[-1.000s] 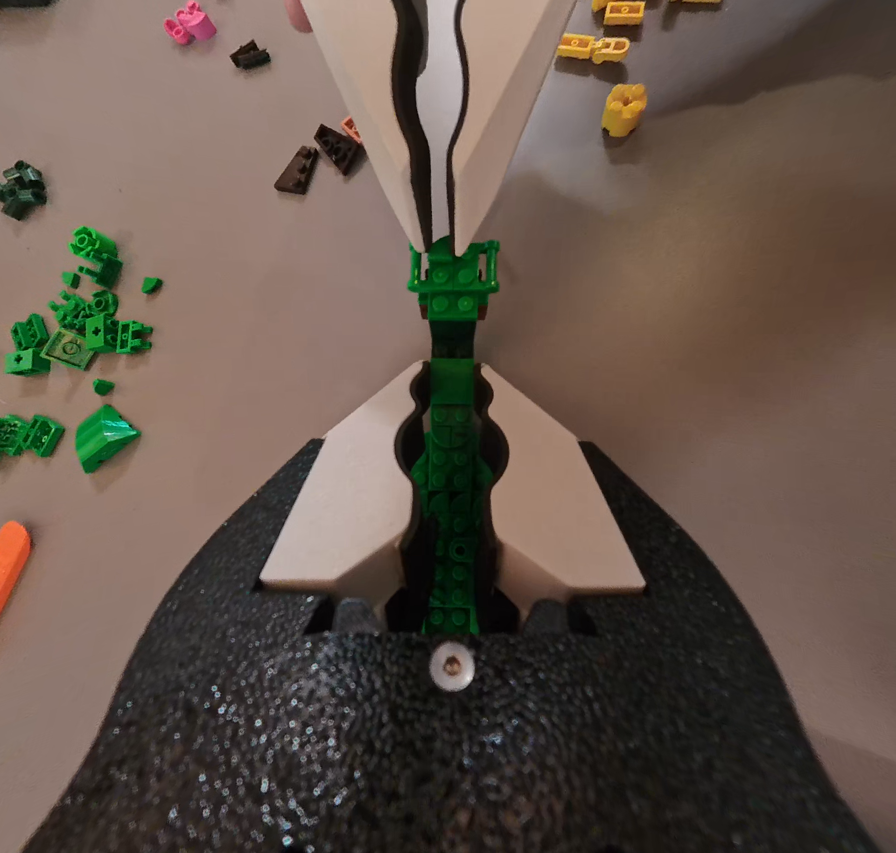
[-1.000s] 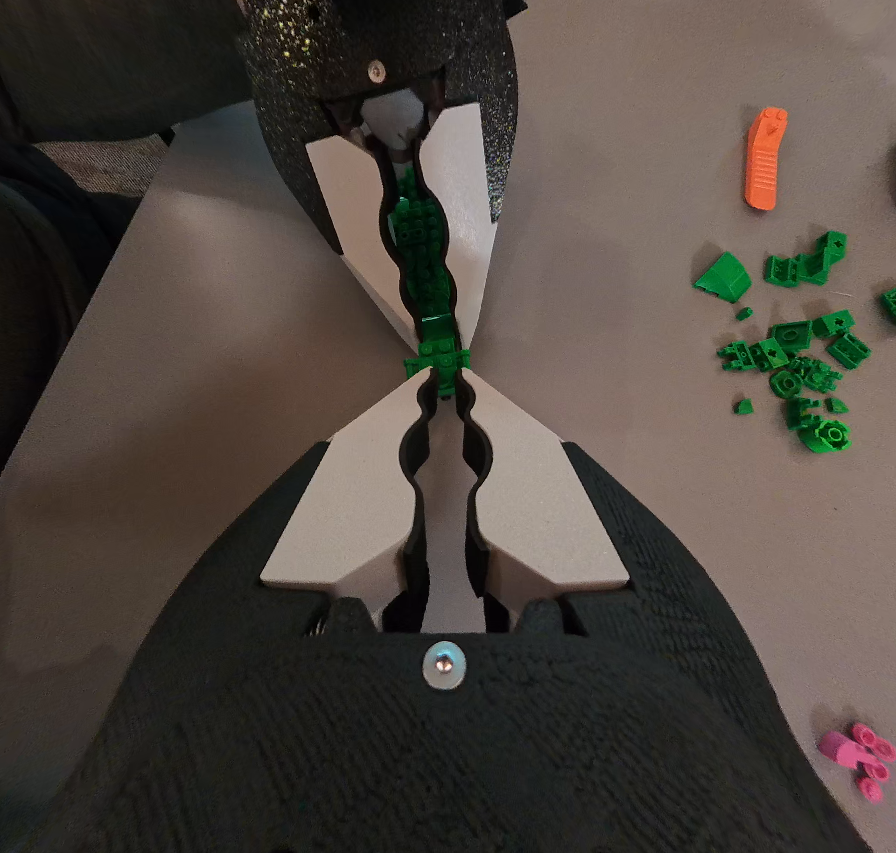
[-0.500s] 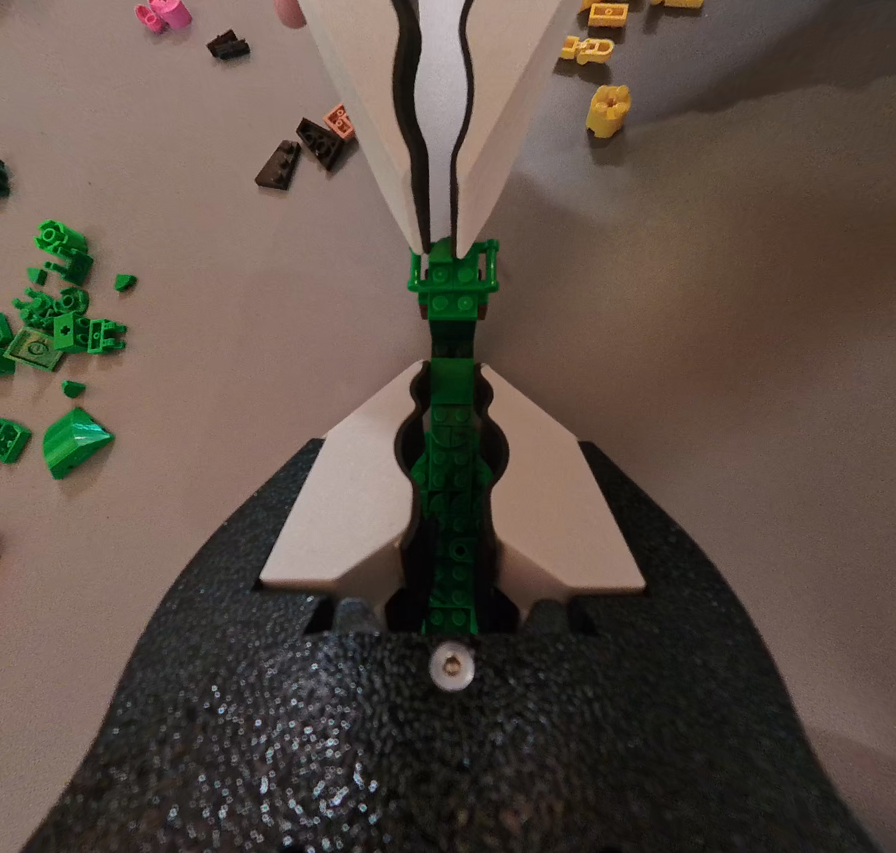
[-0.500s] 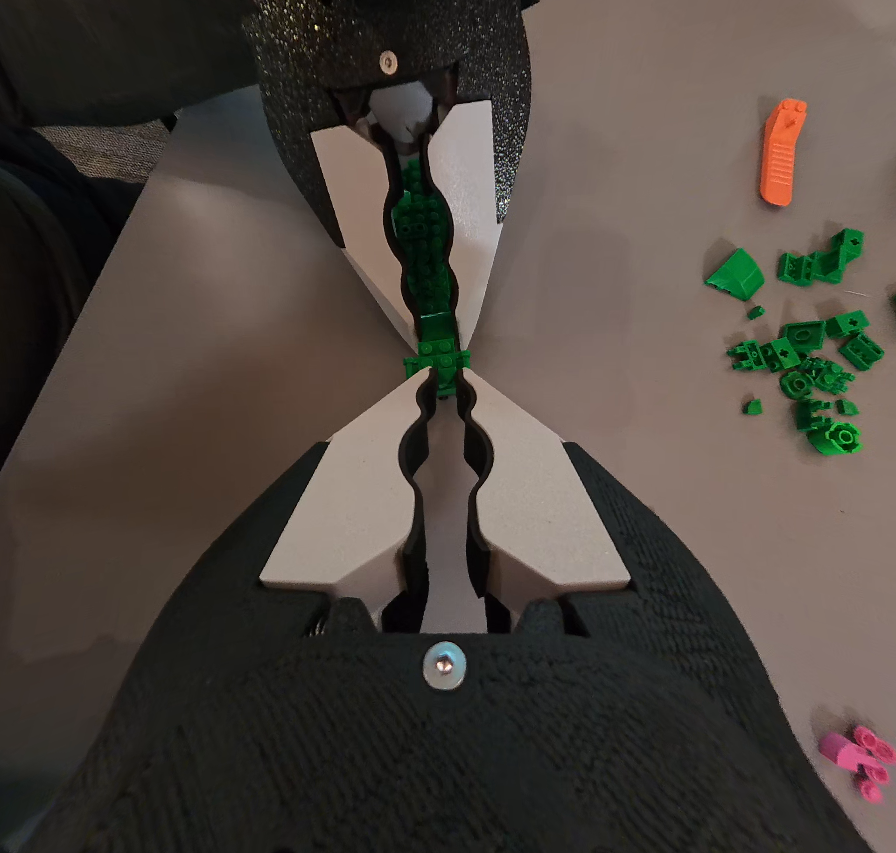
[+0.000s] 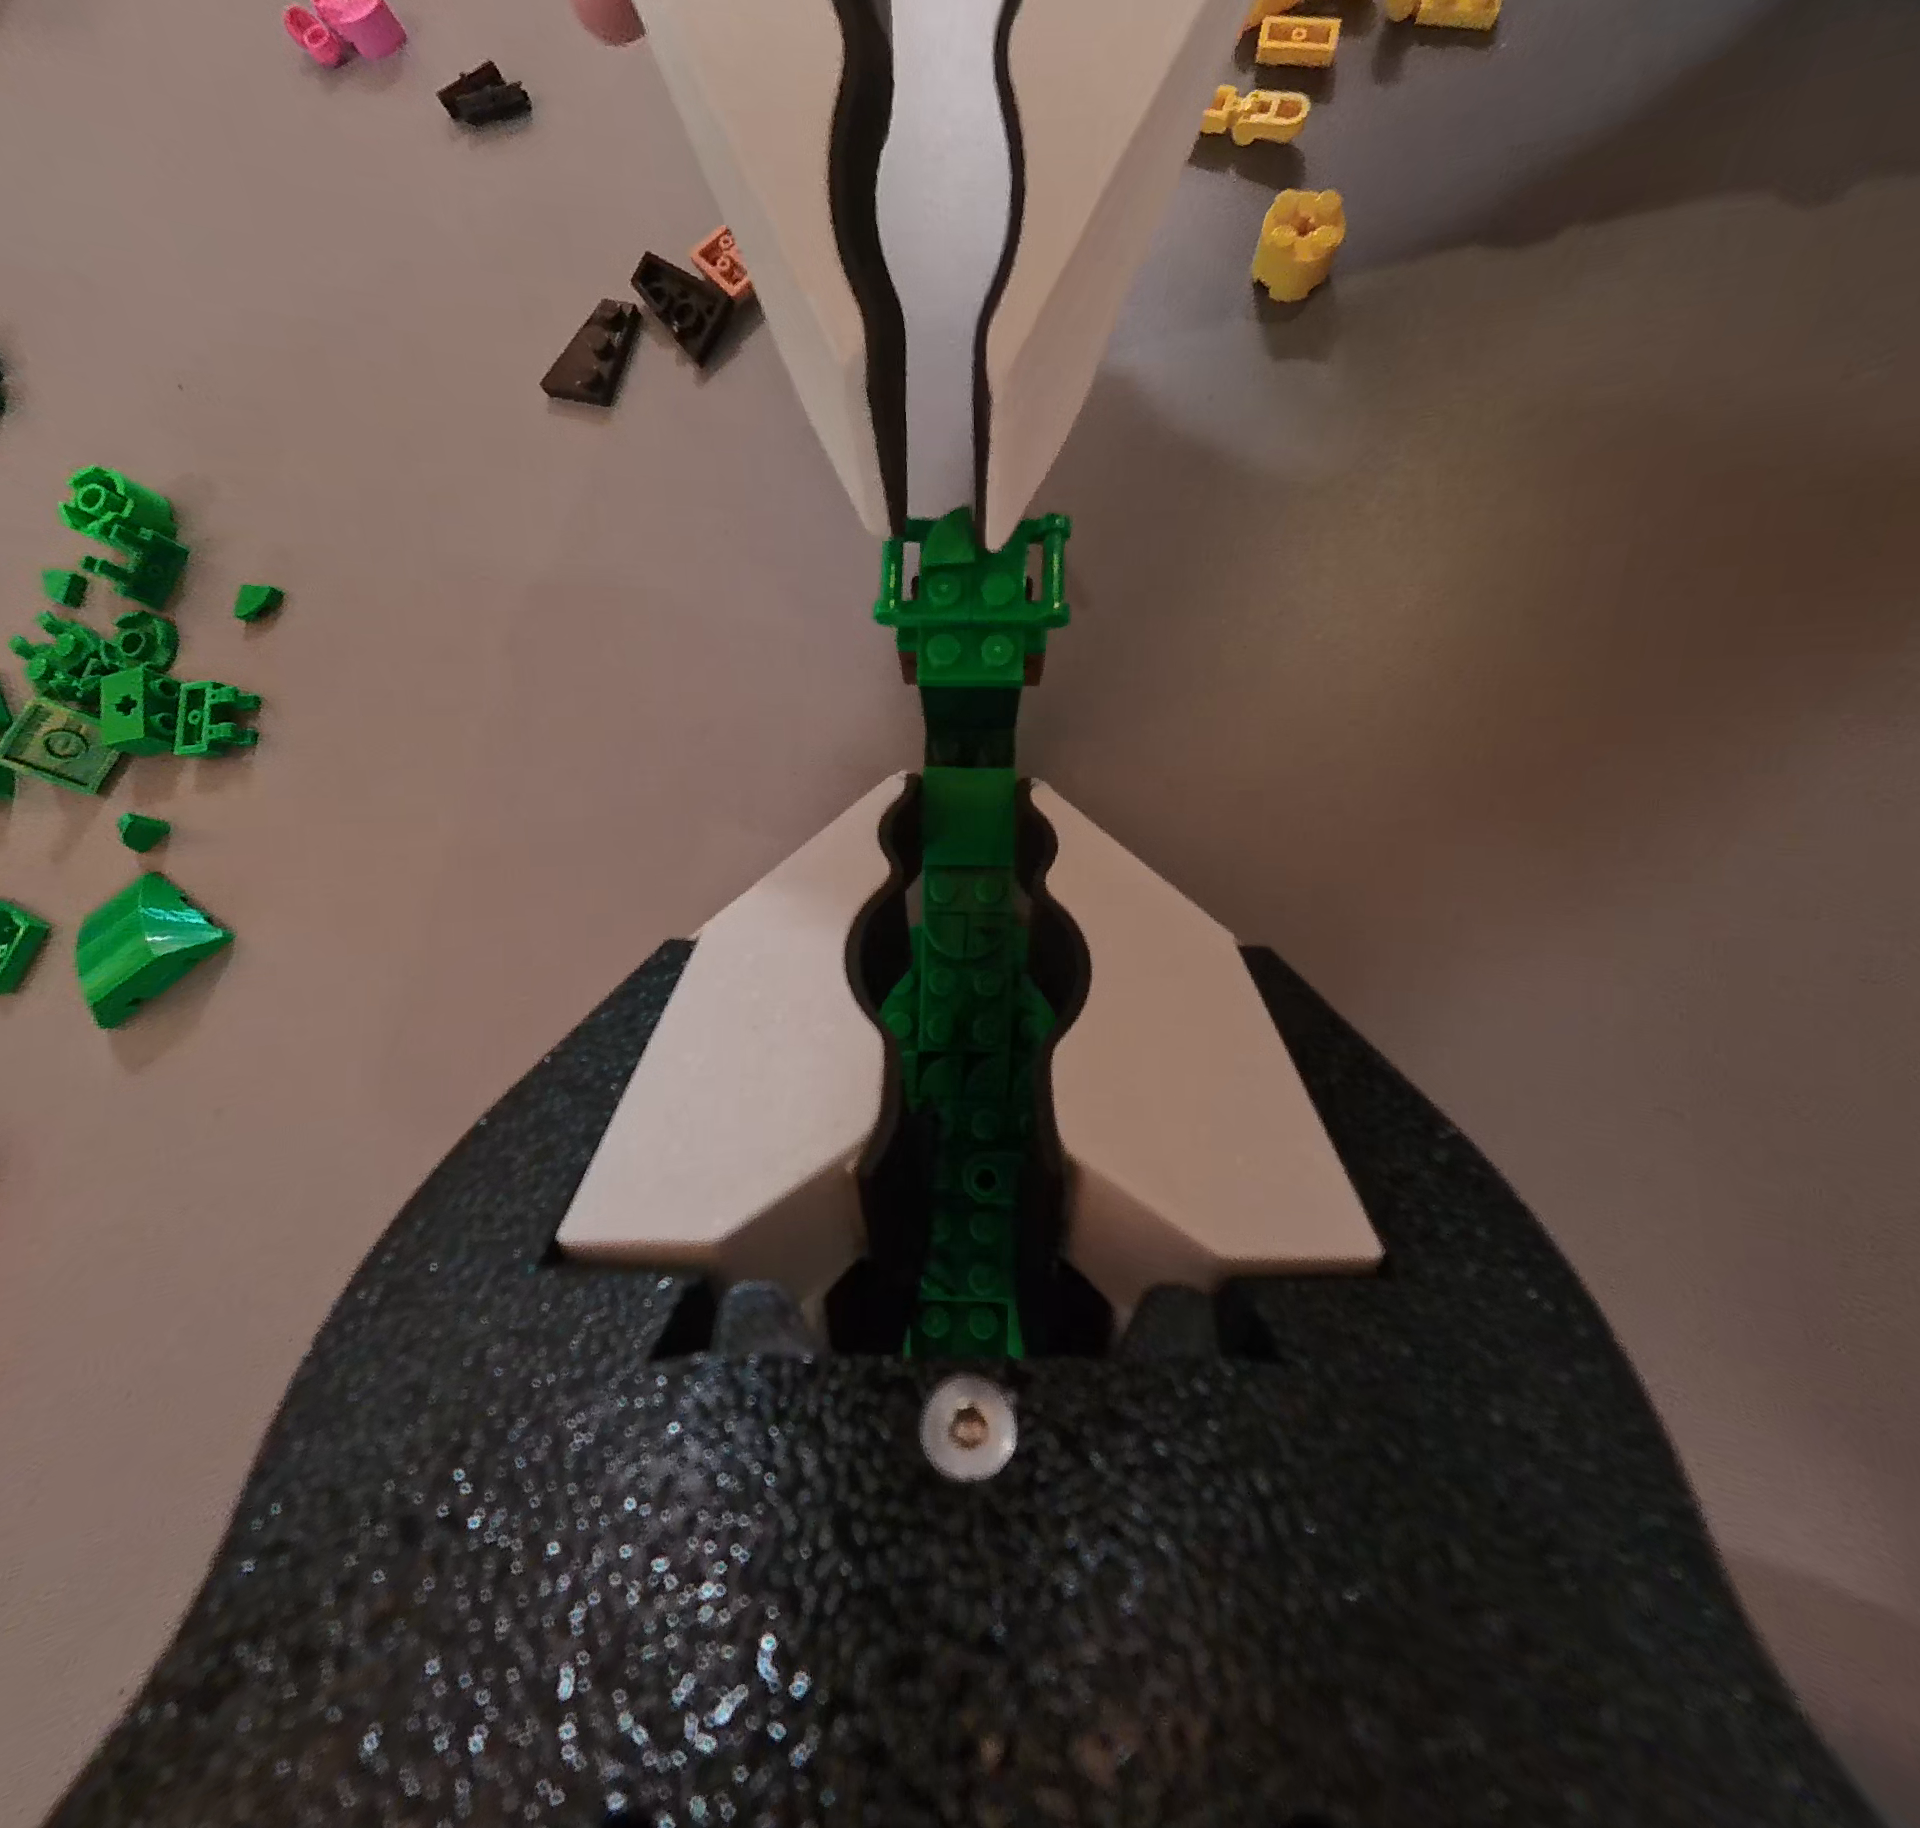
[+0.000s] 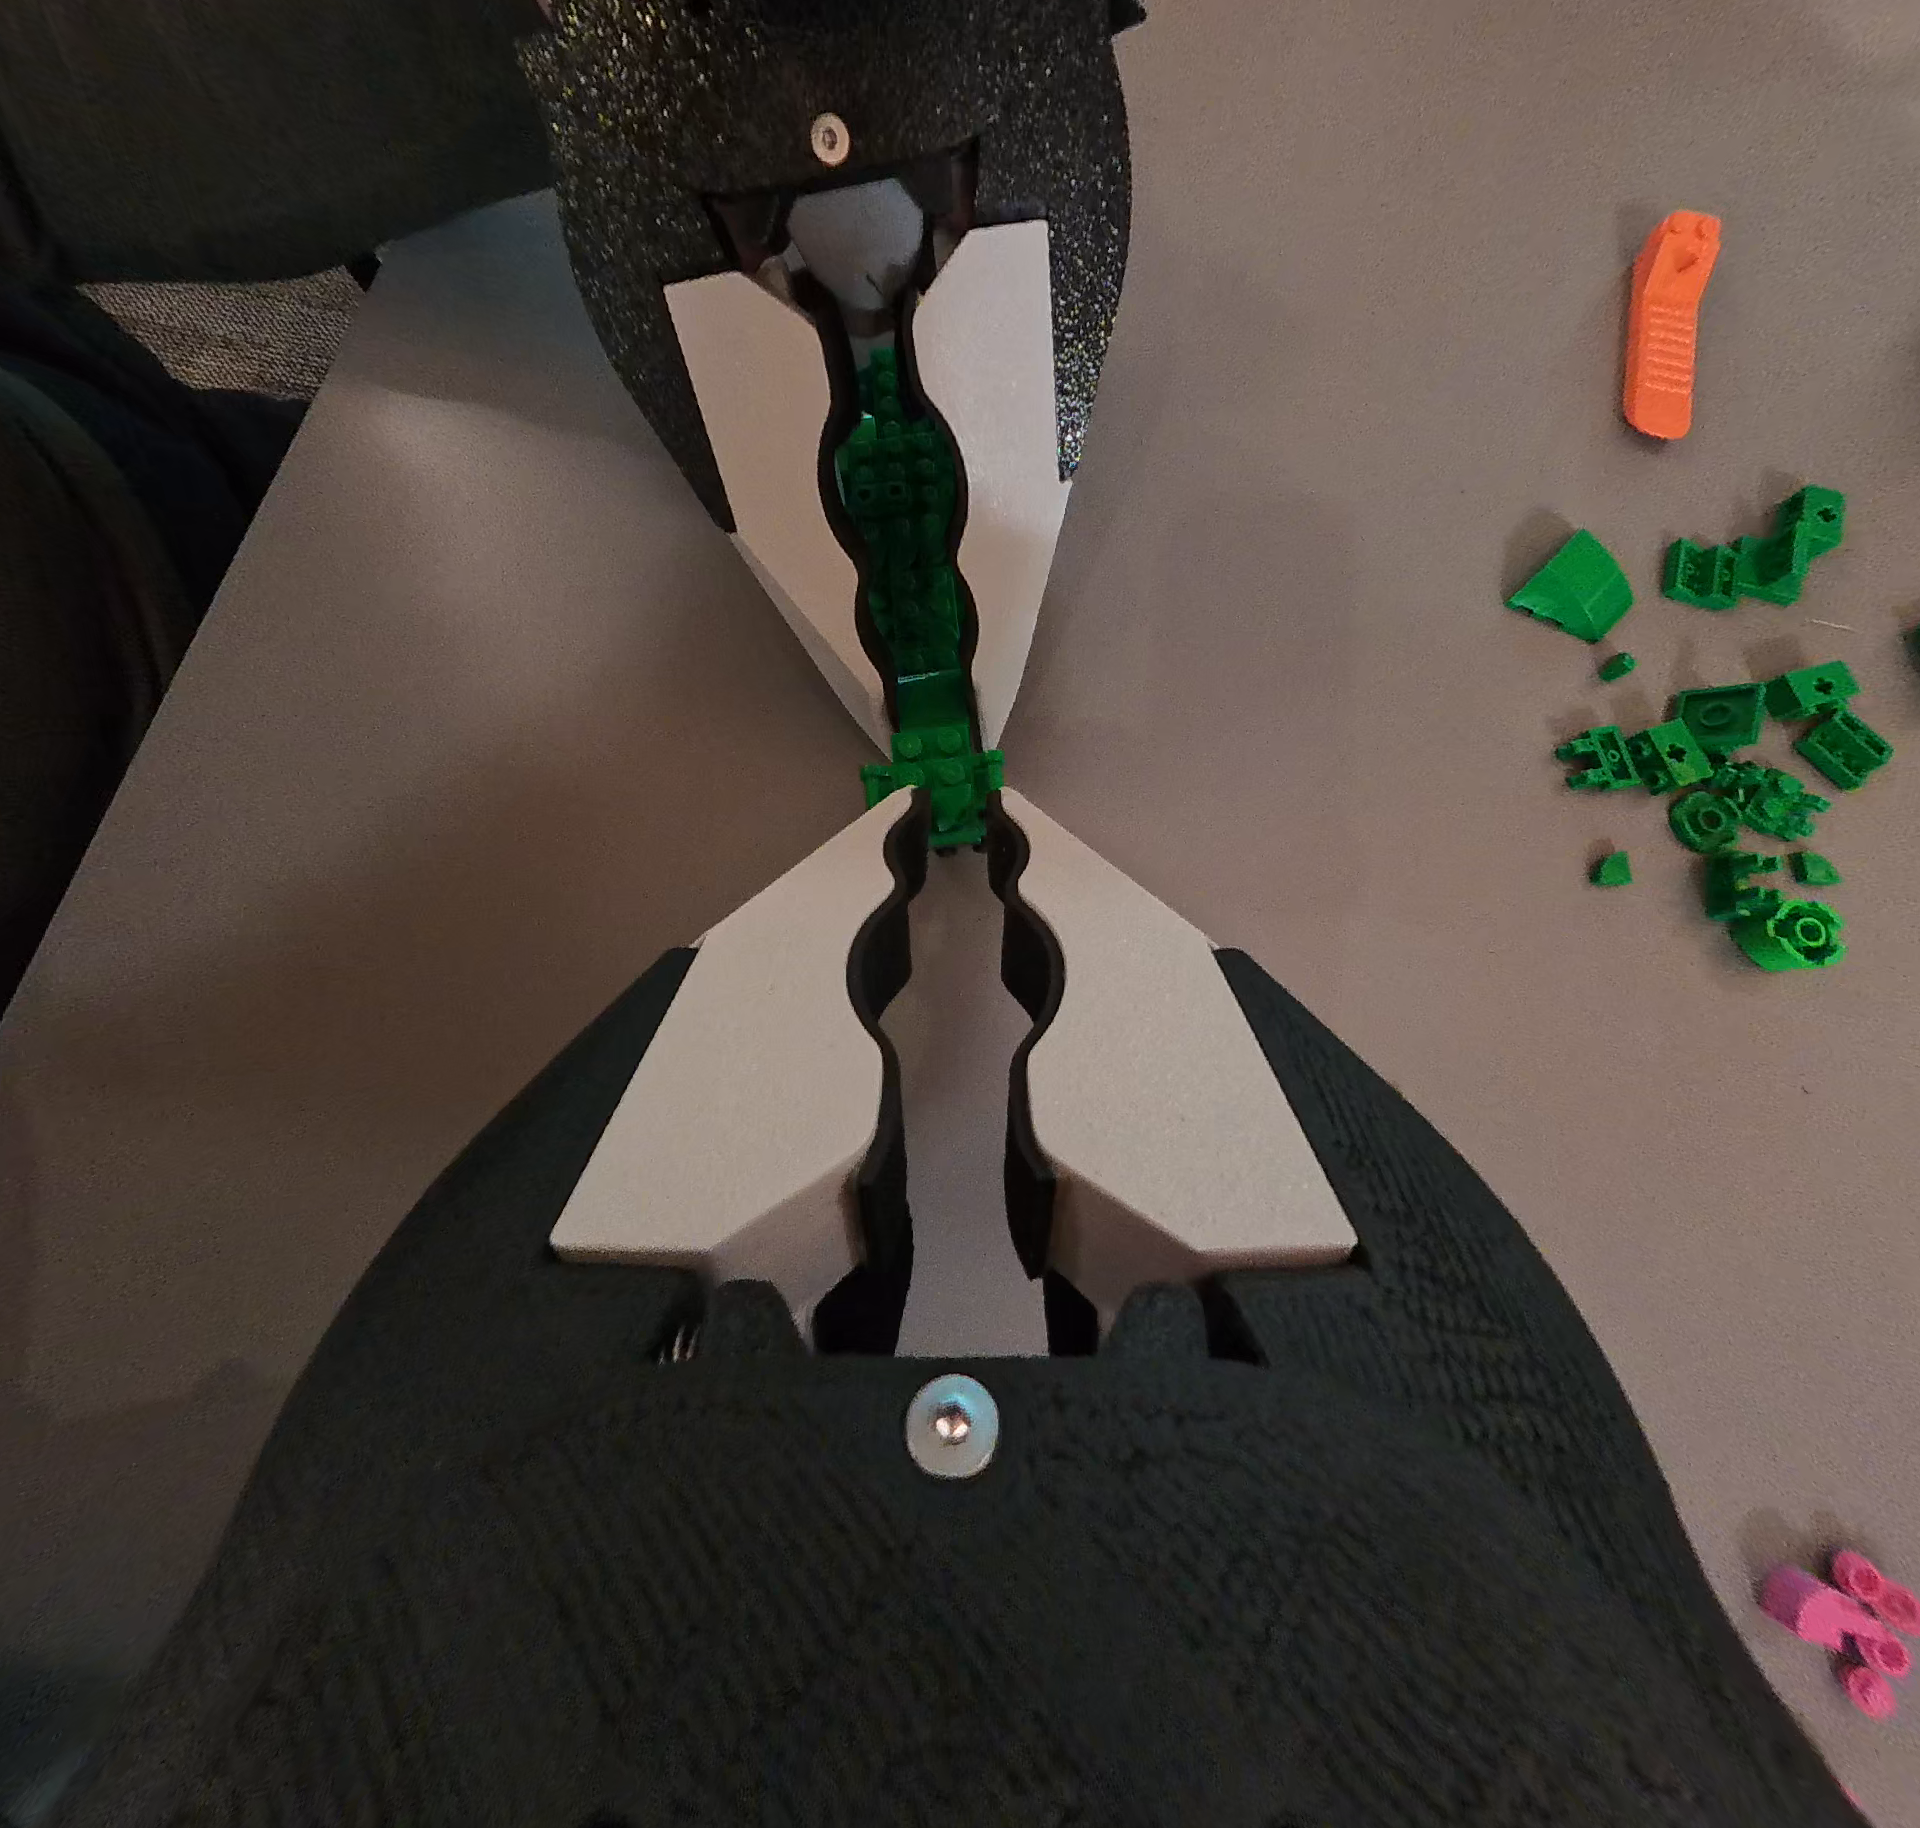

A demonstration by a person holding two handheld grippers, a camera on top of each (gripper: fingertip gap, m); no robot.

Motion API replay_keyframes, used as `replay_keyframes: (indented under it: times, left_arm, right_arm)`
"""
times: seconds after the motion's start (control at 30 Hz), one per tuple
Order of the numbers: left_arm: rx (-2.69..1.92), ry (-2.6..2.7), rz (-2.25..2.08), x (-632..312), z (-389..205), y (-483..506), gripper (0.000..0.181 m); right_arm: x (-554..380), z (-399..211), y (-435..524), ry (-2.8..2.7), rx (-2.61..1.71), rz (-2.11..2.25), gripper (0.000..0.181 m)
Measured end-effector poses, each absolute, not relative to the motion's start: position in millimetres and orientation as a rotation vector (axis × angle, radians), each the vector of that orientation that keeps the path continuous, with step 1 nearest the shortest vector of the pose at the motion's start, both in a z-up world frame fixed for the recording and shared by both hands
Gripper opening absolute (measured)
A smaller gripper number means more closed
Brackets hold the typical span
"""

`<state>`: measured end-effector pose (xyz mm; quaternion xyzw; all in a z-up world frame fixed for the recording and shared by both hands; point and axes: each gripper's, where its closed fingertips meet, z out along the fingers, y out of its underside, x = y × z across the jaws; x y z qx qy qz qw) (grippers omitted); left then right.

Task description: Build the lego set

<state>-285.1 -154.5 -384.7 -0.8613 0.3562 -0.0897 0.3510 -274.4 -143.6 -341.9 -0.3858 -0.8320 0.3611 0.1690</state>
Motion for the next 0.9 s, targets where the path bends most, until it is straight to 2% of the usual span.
replay_keyframes:
  times: [0.27,0.43,0.53,0.6,0.77,0.9]
  left_arm:
    - [-2.239,0.914,-0.245,-288.0,-384.6,-156.2,0.015]
    - [-2.228,0.937,-0.301,-295.9,-376.9,-161.6,0.015]
    - [-2.236,0.956,-0.367,-307.5,-369.5,-164.8,0.015]
    - [-2.217,0.965,-0.433,-309.9,-362.7,-164.3,0.015]
    - [-2.152,0.988,-0.576,-306.4,-348.8,-163.9,0.015]
    - [-2.126,0.996,-0.616,-305.3,-343.4,-163.5,0.015]
  right_arm:
    - [-276.2,-332.2,-139.8,-2.312,-1.075,1.042,0.019]
    - [-276.2,-310.5,-141.0,-2.205,-1.001,0.959,0.055]
    - [-280.0,-307.6,-137.5,-2.104,-0.728,0.663,0.077]
    - [-284.6,-310.6,-141.1,-2.028,-0.517,0.506,0.085]
    - [-296.5,-319.1,-152.7,-1.881,-0.220,0.300,0.085]
    - [-301.7,-314.7,-160.7,-1.821,-0.166,0.312,0.074]
